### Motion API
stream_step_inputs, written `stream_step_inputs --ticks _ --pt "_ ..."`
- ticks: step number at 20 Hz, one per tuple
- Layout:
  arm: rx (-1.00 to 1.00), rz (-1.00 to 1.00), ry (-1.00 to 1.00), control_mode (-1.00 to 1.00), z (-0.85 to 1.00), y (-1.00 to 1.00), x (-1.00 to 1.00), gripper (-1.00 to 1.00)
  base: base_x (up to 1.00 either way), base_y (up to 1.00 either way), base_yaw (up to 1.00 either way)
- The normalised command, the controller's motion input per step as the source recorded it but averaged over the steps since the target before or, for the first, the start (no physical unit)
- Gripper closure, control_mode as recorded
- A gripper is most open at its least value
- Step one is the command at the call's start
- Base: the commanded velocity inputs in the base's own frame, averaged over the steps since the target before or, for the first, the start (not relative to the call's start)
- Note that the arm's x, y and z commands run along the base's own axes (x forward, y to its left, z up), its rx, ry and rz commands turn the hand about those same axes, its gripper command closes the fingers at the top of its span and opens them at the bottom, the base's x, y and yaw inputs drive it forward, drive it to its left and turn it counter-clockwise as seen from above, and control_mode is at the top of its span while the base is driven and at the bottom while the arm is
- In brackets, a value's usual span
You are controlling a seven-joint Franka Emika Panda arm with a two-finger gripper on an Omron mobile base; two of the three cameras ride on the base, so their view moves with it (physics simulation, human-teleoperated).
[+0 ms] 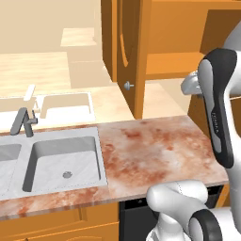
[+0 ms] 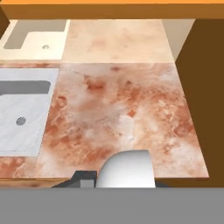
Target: Open the cabinet and move the ladle to the pot. Then close the cabinet.
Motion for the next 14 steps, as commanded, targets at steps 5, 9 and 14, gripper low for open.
stream_step_inputs --ticks 5,9,14 --pt "0.00 -0.01 0.00 -1.00 -0.61 0.00 0.00 1.00 0.00 0.00 0.00" --pt "0.00 -0.02 0.00 -1.00 -0.38 0.00 -0.01 1.00 0.00 0.00 0.00" --pt "0.00 -0.01 0.00 1.00 -0.07 0.00 -0.11 1.00 -0.52 -0.05 -0.02"
